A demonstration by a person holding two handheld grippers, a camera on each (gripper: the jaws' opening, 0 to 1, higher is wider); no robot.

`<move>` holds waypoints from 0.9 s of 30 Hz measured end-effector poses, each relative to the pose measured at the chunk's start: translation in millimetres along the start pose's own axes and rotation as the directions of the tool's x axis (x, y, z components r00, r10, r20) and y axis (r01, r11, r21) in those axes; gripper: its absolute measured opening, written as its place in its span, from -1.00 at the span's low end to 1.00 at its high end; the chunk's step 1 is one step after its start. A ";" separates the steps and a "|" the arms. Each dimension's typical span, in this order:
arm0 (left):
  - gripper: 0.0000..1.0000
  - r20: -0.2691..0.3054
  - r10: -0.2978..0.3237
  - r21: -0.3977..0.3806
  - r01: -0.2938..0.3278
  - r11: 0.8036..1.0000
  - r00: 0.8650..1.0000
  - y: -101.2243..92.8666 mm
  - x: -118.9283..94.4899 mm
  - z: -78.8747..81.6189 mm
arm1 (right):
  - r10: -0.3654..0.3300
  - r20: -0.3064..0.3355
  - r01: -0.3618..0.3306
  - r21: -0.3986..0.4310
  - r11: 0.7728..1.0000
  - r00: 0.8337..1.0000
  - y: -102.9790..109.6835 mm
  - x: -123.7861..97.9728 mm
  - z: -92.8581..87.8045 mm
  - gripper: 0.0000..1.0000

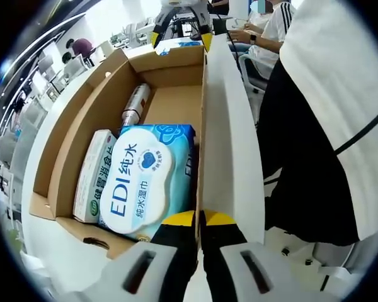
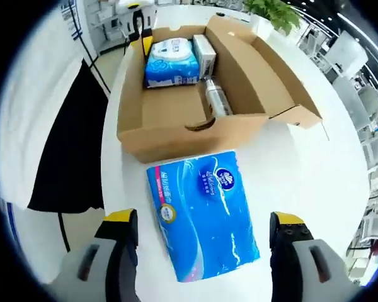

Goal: Operate the shoe box by opening the lid, removing the specified soft item, and placing it in the target area until the item is outside and the box remains undamaged.

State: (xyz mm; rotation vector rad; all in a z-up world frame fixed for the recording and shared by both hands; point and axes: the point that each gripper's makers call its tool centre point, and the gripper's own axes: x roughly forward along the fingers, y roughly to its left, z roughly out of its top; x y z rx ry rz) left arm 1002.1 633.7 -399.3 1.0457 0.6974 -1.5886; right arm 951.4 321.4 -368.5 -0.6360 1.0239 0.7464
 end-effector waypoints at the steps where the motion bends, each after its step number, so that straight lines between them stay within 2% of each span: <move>1: -0.97 0.001 0.000 0.003 0.000 1.000 1.000 0.0 -0.1 0.0 | -0.008 0.014 0.008 0.020 1.000 1.000 -0.3 -0.7 1.6 0.71; 6: -0.96 0.001 0.006 0.006 -0.006 1.000 1.000 0.1 -0.3 0.3 | -0.101 0.114 0.084 0.139 0.987 0.988 -6.2 -16.4 19.5 0.67; 8: -0.96 0.003 0.009 0.009 -0.009 1.000 1.000 0.0 -0.7 0.8 | -0.132 0.148 0.097 0.227 0.969 0.980 -9.7 -17.5 21.8 0.66; 9: -0.96 0.003 0.010 0.010 -0.010 1.000 1.000 0.0 -0.8 0.8 | -0.167 0.133 0.125 0.278 0.952 0.977 -14.1 -21.4 21.2 0.67; 11: -0.96 0.004 0.012 0.007 -0.012 1.000 1.000 0.0 -1.0 1.1 | -0.192 0.156 0.135 0.314 0.940 0.969 -16.4 -23.9 24.2 0.75; 14: -0.95 0.004 0.017 0.003 -0.017 1.000 1.000 0.3 -1.1 1.3 | -0.242 0.165 0.156 0.414 0.897 0.956 -22.2 -29.9 24.4 0.77; 16: -0.95 -0.003 0.015 -0.010 -0.015 1.000 1.000 0.6 -0.8 1.5 | -0.238 0.230 0.103 0.480 0.871 0.944 -18.0 -41.3 38.9 0.75; 17: -0.95 -0.003 0.016 -0.010 -0.016 1.000 1.000 0.4 -0.7 1.3 | -0.260 0.243 0.105 0.509 0.854 0.935 -20.5 -46.2 43.1 0.75; 18: -0.95 -0.001 0.017 -0.003 -0.017 1.000 1.000 0.1 -0.6 0.9 | -0.307 0.269 0.118 0.546 0.830 0.913 -27.0 -54.8 51.0 0.76; 19: -0.95 0.001 0.016 0.000 -0.016 1.000 1.000 0.1 -0.5 0.9 | -0.330 0.286 0.117 0.570 0.813 0.900 -30.5 -58.9 54.0 0.76; 20: -0.96 0.001 0.013 0.004 -0.013 1.000 1.000 -0.1 -0.6 1.0 | -0.362 0.304 0.111 0.611 0.784 0.881 -35.0 -63.7 56.5 0.75; 21: -0.96 0.000 0.010 0.011 -0.010 1.000 1.000 -0.6 -0.9 1.4 | -0.383 0.318 0.103 0.637 0.764 0.867 -37.2 -66.7 58.6 0.74; 22: -0.96 -0.001 0.007 0.020 -0.007 1.000 1.000 -0.9 -0.9 1.6 | -0.419 0.334 0.097 0.673 0.733 0.845 -40.1 -70.4 59.6 0.73; 25: -0.95 0.002 0.017 0.012 -0.017 1.000 1.000 -0.8 -1.0 1.7 | -0.481 0.362 0.080 0.728 0.681 0.799 -43.7 -76.4 61.4 0.63; 26: -0.95 0.001 0.022 0.014 -0.022 1.000 1.000 -0.8 -0.5 1.2 | -0.516 0.386 0.089 0.730 0.677 0.764 -46.3 -80.0 63.4 0.54; 27: -0.95 0.001 0.024 0.014 -0.024 1.000 1.000 -0.6 -0.4 0.9 | -0.529 0.398 0.094 0.727 0.680 0.749 -47.0 -82.3 65.2 0.44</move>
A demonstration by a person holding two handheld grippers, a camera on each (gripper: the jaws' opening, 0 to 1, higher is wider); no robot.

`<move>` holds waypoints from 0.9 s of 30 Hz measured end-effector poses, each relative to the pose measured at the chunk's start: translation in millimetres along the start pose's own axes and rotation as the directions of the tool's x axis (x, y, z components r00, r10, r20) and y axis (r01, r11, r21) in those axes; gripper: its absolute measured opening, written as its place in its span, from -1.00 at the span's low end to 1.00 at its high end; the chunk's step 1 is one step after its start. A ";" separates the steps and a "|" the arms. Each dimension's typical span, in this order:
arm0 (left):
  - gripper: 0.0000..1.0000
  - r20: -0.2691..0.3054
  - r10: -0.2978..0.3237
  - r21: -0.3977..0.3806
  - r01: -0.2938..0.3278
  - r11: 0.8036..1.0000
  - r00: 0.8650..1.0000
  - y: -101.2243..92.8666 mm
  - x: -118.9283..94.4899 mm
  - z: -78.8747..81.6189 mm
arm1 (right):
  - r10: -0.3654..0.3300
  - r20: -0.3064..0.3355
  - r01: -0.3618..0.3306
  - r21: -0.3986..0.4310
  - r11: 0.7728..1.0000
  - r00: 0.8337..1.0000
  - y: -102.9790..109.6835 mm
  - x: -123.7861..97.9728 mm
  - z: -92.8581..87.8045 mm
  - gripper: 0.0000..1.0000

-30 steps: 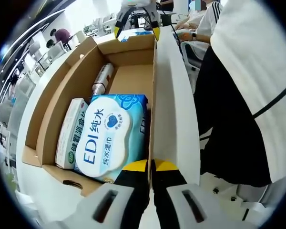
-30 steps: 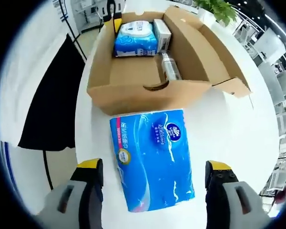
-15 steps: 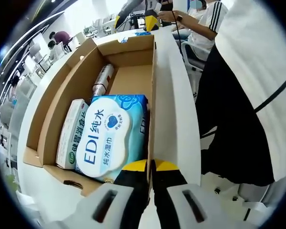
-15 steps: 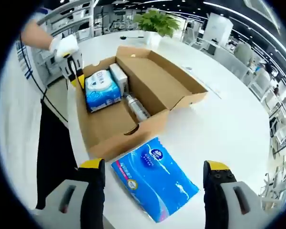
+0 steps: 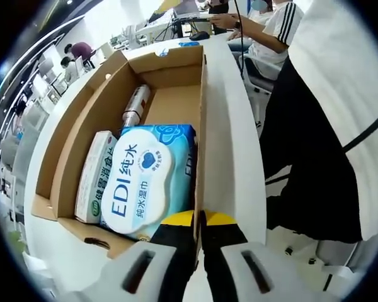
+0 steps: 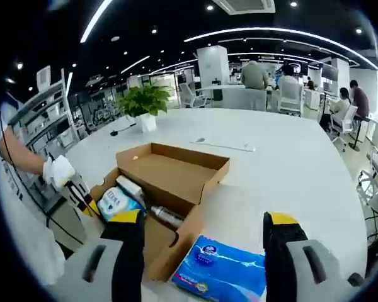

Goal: Operate the shoe box by opening the lid, removing the specified soft item, and placing it in the target area until the item is outside and the box remains undamaged.

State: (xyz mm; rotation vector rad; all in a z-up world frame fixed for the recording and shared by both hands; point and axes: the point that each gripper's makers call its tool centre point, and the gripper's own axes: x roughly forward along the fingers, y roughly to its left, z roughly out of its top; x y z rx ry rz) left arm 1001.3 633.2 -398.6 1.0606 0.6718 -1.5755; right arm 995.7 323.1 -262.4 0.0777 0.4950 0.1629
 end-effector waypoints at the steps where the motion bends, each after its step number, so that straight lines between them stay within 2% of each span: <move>1: -0.94 -0.001 0.002 -0.003 -0.002 1.000 1.000 0.4 0.0 -0.2 | 0.003 0.037 -0.004 0.014 1.000 0.999 0.7 -0.7 1.7 0.38; 4: -0.95 -0.004 -0.006 -0.011 0.006 1.000 1.000 0.6 0.2 -0.4 | -0.029 -0.015 0.029 0.012 1.000 0.999 -5.4 0.0 -10.7 0.45; 7: -0.95 -0.013 -0.021 -0.017 0.021 1.000 1.000 0.3 0.0 0.0 | -0.024 -0.019 0.024 -0.025 0.999 1.000 2.9 -3.1 -3.7 0.43; 9: -0.95 -0.012 -0.016 -0.010 0.016 1.000 1.000 -0.5 -0.4 0.3 | -0.015 -0.014 0.014 -0.072 0.997 1.000 7.9 -4.9 0.9 0.40; 11: -0.95 -0.008 -0.009 -0.009 0.009 1.000 1.000 -0.2 -0.2 -0.1 | -0.031 -0.062 0.023 -0.131 0.991 0.998 8.9 -6.5 -2.0 0.33; 13: -0.95 -0.009 -0.007 -0.006 0.007 1.000 1.000 0.1 0.2 -0.5 | -0.048 -0.092 0.027 -0.209 0.978 0.995 11.9 -7.0 0.6 0.26; 15: -0.95 -0.011 -0.007 -0.005 0.007 1.000 1.000 0.1 0.2 -0.6 | -0.060 -0.073 0.036 -0.287 0.957 0.996 16.3 -8.5 10.2 0.13; 16: -0.95 -0.011 -0.007 -0.004 0.007 1.000 1.000 0.1 0.3 -0.6 | -0.060 -0.061 0.041 -0.285 0.958 0.996 16.9 -8.4 12.8 0.08; 17: -0.95 -0.010 -0.008 -0.004 0.008 1.000 1.000 0.1 0.2 -0.6 | -0.026 -0.011 0.023 -0.229 0.973 1.000 23.0 -6.2 20.6 0.10; 18: -0.95 -0.012 -0.008 -0.005 0.008 1.000 1.000 -0.1 0.2 -0.4 | 0.000 -0.010 -0.002 -0.159 0.987 1.000 26.7 -5.8 21.8 0.13; 19: -0.95 -0.018 -0.007 -0.003 0.006 1.000 1.000 -0.2 0.5 -0.7 | 0.001 -0.022 -0.004 -0.142 0.990 1.000 27.4 -5.1 21.2 0.18; 21: -0.95 -0.029 -0.002 0.021 0.003 1.000 1.000 -0.9 0.8 -1.5 | -0.008 -0.038 0.000 -0.205 0.979 0.999 27.1 -2.7 21.4 0.17; 24: -0.95 -0.027 -0.006 0.007 0.006 1.000 1.000 0.4 0.5 -1.7 | -0.021 -0.086 -0.005 -0.287 0.958 0.996 30.2 -0.6 17.5 0.13; 26: -0.95 -0.030 -0.001 0.001 0.001 1.000 1.000 0.5 0.4 -1.8 | -0.043 -0.146 -0.013 -0.362 0.932 0.988 28.0 -0.4 8.3 0.01; 27: -0.95 -0.027 0.003 0.006 -0.003 1.000 1.000 0.2 0.1 -1.8 | -0.075 -0.174 -0.002 -0.407 0.913 0.982 22.6 -1.2 3.2 -0.02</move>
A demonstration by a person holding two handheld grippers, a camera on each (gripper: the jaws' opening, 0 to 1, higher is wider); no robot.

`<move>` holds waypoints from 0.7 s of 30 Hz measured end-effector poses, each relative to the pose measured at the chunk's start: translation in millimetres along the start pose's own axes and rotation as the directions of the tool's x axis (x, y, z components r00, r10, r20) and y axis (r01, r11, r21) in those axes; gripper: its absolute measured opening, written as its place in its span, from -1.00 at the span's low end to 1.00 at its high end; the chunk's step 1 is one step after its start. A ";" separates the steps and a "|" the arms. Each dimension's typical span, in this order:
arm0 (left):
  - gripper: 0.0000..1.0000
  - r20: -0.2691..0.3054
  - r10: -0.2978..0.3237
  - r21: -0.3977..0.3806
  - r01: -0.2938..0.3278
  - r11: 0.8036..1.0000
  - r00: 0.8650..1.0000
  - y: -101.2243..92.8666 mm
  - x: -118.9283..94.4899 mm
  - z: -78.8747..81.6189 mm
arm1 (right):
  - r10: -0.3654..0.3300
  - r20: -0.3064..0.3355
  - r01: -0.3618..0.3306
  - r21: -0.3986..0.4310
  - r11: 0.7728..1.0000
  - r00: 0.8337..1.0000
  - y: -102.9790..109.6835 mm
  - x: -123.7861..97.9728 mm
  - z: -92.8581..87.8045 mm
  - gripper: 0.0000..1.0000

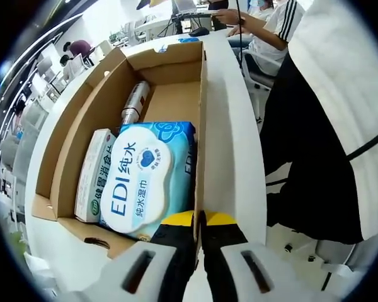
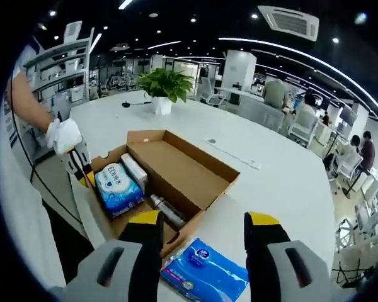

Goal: Operate the shoe box by opening the lid, removing the specified soft item, and placing it in the target area until the item is outside and the box remains undamaged.

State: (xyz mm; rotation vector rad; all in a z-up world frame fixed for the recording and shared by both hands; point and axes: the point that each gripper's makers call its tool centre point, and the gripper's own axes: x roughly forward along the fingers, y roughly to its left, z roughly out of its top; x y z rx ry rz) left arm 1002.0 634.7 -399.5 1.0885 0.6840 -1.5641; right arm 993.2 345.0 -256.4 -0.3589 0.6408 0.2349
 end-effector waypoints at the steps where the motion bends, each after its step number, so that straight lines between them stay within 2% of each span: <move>1: -0.95 0.004 0.004 0.009 -0.004 1.000 1.000 -0.3 -0.3 0.2 | -0.009 0.011 0.009 -0.006 1.000 1.000 1.3 -1.8 3.5 -0.02; 3: -0.94 0.006 0.007 0.010 -0.007 1.000 1.000 0.4 0.2 -0.4 | 0.017 0.038 -0.018 0.027 0.999 0.999 6.1 -3.1 8.5 -0.02; 8: -0.94 0.005 0.005 0.010 -0.005 1.000 1.000 0.5 0.0 -0.3 | 0.026 0.043 -0.028 0.046 0.999 0.999 10.1 -1.1 11.9 0.02; 12: -0.94 0.006 0.010 0.009 -0.010 1.000 1.000 0.8 0.4 -0.9 | 0.069 0.052 -0.071 0.042 0.997 0.996 23.5 1.6 17.4 0.15; 17: -0.93 0.001 0.015 0.005 -0.015 1.000 1.000 1.2 1.1 -1.6 | 0.162 0.096 -0.172 0.103 0.980 0.982 44.9 6.2 31.6 0.27; 21: -0.94 0.004 0.013 0.008 -0.013 1.000 1.000 1.1 1.0 -1.3 | 0.180 0.117 -0.191 0.085 0.978 0.977 51.7 9.0 39.9 0.36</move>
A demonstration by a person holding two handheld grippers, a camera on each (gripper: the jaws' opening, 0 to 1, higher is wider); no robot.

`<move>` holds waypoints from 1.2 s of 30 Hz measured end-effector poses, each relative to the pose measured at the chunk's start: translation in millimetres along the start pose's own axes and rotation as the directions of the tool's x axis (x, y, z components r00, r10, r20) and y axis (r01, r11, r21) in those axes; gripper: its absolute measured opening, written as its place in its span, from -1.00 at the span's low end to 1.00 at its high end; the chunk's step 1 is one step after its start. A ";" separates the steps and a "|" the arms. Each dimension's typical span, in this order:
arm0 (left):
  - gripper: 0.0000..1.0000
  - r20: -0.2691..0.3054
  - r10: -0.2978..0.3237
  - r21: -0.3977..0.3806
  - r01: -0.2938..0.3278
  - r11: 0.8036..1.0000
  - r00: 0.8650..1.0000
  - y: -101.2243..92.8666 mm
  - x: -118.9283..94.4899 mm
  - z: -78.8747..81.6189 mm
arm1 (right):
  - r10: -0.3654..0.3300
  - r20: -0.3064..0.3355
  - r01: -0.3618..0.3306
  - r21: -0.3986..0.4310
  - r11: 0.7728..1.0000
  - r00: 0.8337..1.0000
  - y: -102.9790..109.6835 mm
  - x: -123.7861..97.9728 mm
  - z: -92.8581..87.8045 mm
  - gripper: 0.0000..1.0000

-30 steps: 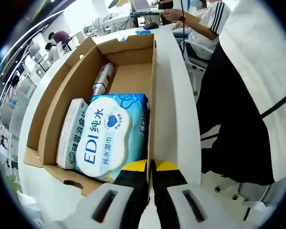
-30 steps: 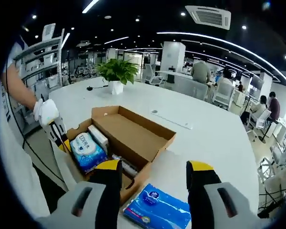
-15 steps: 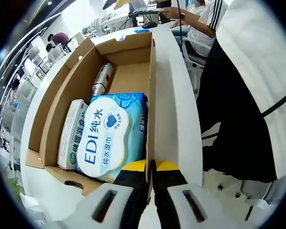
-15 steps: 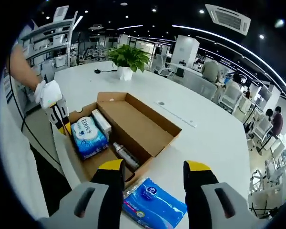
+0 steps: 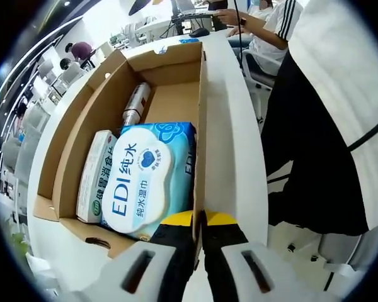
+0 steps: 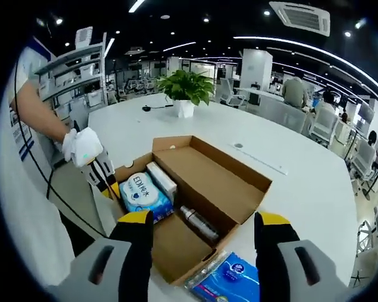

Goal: Operate the shoe box by opening the lid, removing the specified soft item, and placing it in the target area until the item is outside and the box remains undamaged.

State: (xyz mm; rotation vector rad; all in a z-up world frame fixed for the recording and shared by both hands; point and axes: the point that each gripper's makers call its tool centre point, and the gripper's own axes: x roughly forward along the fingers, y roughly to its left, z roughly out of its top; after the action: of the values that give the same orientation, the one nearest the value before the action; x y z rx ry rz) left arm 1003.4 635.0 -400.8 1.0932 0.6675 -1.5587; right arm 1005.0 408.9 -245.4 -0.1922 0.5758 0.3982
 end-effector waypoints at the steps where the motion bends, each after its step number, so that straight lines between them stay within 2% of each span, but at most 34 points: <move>1: -0.94 0.000 0.000 -0.001 0.000 1.000 1.000 0.0 0.1 -0.1 | 0.003 0.006 -0.003 -0.013 1.000 1.000 1.6 1.3 1.6 0.37; 3: -0.94 -0.001 0.002 0.003 -0.002 1.000 1.000 0.0 0.4 -0.4 | 0.004 0.022 -0.003 -0.064 0.998 1.000 6.0 4.3 8.3 0.33; 7: -0.95 -0.005 -0.008 0.007 0.008 1.000 1.000 -0.5 0.3 0.0 | 0.031 0.037 -0.027 -0.100 0.995 0.999 17.2 13.5 17.6 0.25; 11: -0.94 -0.004 0.009 0.008 -0.009 1.000 1.000 -1.3 0.5 -0.2 | 0.015 0.013 -0.013 -0.186 0.982 1.000 20.2 22.7 20.8 0.14; 14: -0.94 -0.001 0.014 0.011 -0.014 1.000 1.000 -0.7 -0.1 0.7 | -0.035 -0.067 0.019 -0.222 0.975 0.997 12.8 31.3 6.8 -0.03; 16: -0.94 -0.002 0.010 0.009 -0.010 1.000 1.000 -0.7 -0.5 1.2 | -0.023 -0.048 0.013 -0.200 0.980 0.999 13.5 37.8 7.3 -0.03; 17: -0.94 -0.002 0.010 0.008 -0.010 1.000 1.000 -0.7 -0.4 1.2 | 0.009 -0.017 -0.012 -0.146 0.989 1.000 19.4 40.2 12.0 -0.03; 21: -0.90 -0.001 0.029 0.008 -0.029 1.000 1.000 -0.7 0.0 0.9 | 0.021 -0.014 -0.023 -0.124 0.992 1.000 24.0 41.9 15.6 -0.01; 24: -0.89 0.010 0.056 0.031 -0.056 0.998 0.998 -0.7 -0.9 1.8 | 0.063 -0.030 -0.065 -0.061 0.996 0.998 33.9 51.3 11.4 -0.02; 25: -0.89 0.010 0.056 0.034 -0.056 0.998 0.998 -0.8 -1.0 1.7 | 0.055 -0.026 -0.056 -0.054 0.997 0.998 34.8 54.4 13.0 -0.02; 29: -0.91 0.004 0.036 0.031 -0.036 0.999 0.999 0.1 -1.1 2.0 | 0.104 0.039 -0.105 0.015 0.994 0.994 49.9 63.8 22.9 0.00; 31: -0.92 0.005 0.029 0.035 -0.029 0.999 1.000 -0.1 -0.9 1.5 | 0.117 0.033 -0.116 -0.018 0.993 0.993 58.9 61.2 30.3 0.04; 34: -0.92 0.006 0.028 0.040 -0.028 0.999 1.000 -0.1 -0.2 0.6 | 0.129 -0.043 -0.135 -0.194 0.972 0.991 62.7 69.9 19.9 0.08; 36: -0.92 0.005 0.028 0.039 -0.028 0.999 1.000 0.2 0.2 0.1 | 0.147 -0.074 -0.160 -0.239 0.958 0.986 66.4 75.6 13.2 0.08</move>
State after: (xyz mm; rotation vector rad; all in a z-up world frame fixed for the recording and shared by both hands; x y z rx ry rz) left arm 1003.5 634.8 -400.9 1.1227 0.6187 -1.5556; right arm 1041.6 496.4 -281.5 -0.3976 0.5974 0.6172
